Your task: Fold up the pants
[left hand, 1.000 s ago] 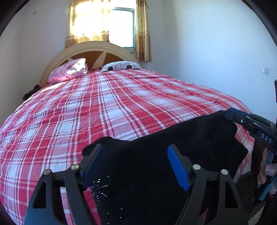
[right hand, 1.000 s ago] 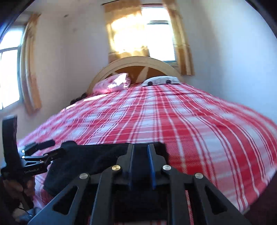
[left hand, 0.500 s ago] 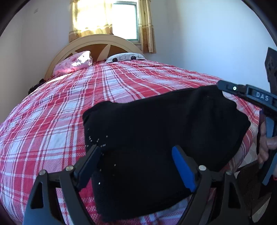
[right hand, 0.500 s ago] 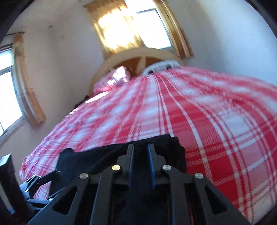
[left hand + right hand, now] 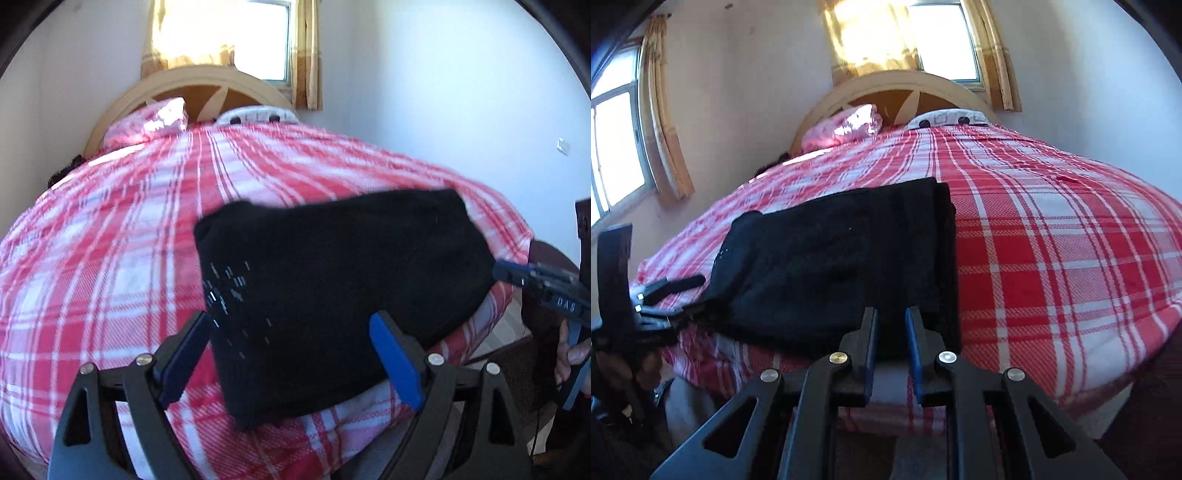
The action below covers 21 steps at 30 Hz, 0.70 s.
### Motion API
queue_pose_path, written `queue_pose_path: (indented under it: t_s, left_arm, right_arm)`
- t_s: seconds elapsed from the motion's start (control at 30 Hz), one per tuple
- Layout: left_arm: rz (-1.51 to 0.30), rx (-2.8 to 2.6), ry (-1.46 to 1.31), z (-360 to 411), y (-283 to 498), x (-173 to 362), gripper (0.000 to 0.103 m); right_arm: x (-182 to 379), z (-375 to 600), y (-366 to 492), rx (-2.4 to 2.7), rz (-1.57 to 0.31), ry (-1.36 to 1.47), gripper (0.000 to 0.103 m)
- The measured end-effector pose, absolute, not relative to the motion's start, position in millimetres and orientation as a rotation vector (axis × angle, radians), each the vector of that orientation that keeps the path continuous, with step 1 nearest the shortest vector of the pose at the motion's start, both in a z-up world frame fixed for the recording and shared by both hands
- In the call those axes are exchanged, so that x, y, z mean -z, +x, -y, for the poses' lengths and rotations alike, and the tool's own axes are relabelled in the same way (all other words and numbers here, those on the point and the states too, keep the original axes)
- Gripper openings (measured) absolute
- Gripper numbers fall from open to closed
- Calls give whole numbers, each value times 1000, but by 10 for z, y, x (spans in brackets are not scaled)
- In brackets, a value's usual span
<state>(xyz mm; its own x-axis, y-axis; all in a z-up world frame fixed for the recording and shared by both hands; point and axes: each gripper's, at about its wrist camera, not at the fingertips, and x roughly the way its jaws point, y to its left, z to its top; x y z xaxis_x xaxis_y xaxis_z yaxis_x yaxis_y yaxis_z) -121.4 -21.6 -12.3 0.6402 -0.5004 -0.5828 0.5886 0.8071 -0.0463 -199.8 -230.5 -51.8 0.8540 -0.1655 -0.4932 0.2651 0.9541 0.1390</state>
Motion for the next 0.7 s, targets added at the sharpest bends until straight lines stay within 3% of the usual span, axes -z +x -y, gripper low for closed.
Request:
queue_pose_path:
  t_s: [0.27,0.43,0.47,0.5,0.7]
  left_arm:
    - [-527,553,136,395,-757,-188,92]
    - [-694,478,179,629,-290,138,92]
    - [-746,467,187,641,-222,242,97]
    - [-776,471,152,612,-179,310,102]
    - [-881,495,-84,267,-22,330,103]
  right_arm:
    - [363,2384,-2201,294,-415,263,17]
    - [591,2386,-2034,301,-508,264,18]
    - [583,2378,-2051,300,-491,260,18]
    - [570,2378,-2042,297,-504,254,18]
    - [453,2412,-2116,295,-452,286,18]
